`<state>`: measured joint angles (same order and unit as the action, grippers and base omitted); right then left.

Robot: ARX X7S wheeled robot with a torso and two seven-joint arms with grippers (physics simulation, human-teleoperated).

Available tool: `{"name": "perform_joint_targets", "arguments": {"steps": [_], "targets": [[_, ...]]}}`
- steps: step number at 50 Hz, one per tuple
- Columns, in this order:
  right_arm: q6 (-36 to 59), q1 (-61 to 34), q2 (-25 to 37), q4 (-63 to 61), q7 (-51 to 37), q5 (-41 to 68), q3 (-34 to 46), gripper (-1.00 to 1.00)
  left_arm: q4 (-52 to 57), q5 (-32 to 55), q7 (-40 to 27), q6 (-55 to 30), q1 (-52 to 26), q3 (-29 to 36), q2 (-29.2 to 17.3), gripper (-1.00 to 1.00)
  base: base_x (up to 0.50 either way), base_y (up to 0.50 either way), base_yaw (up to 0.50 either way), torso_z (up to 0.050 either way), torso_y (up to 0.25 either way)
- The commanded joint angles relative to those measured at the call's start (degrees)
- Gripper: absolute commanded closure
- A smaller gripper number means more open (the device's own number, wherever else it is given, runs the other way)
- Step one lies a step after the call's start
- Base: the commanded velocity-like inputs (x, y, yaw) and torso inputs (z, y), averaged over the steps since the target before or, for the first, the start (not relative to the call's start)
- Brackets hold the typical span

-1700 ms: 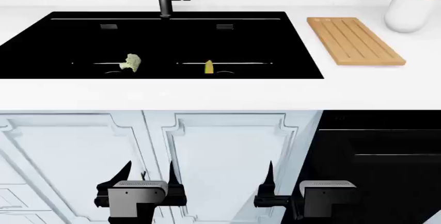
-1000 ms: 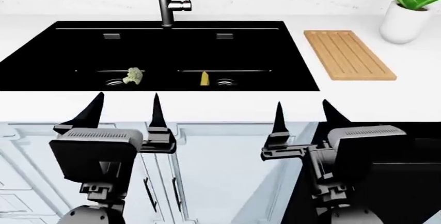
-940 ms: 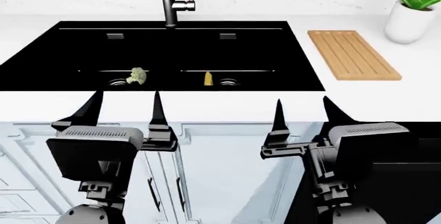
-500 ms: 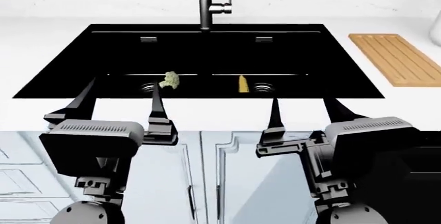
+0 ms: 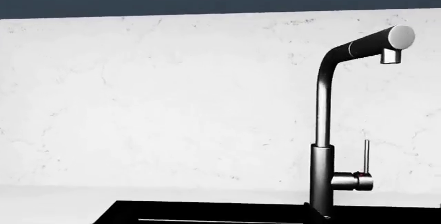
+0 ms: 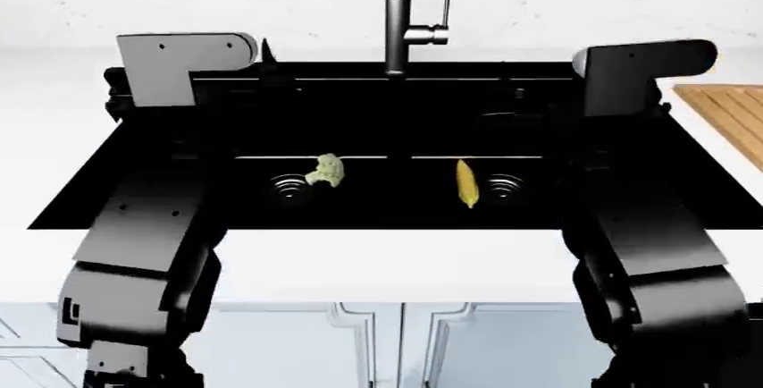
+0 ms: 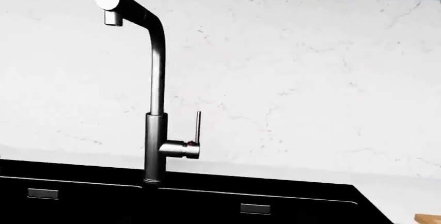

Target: Pick the vegetables from the sink and place them on the cutting board.

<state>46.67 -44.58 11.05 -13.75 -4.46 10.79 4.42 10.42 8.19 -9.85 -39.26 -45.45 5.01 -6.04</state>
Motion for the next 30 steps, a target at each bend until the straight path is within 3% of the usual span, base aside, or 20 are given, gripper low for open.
{"name": "perform_joint_targets", "arguments": {"steps": [1, 8, 30], "targets": [[3.98, -18.9, 0.76, 21.94, 0.37, -0.49, -0.1, -1.0, -19.07, 1.24, -1.5, -3.1, -18.05, -2.17, 1.5, -1.0, 0.5, -0.06, 0.0, 0.0, 0.0], [6.04, -21.84, 0.42, 25.36, 0.75, -0.48, 1.16, -1.0, -22.93, 3.13, -3.74, -4.21, -22.02, -6.2, 1.33, -1.0, 0.5, -0.02, 0.0, 0.0, 0.0], [7.47, -23.19, 0.03, 27.19, -0.51, -0.24, 1.41, -1.0, -22.61, 5.44, -3.27, -8.94, -23.18, -5.87, -0.75, -1.0, 0.5, 0.0, 0.0, 0.0, 0.001]]}}
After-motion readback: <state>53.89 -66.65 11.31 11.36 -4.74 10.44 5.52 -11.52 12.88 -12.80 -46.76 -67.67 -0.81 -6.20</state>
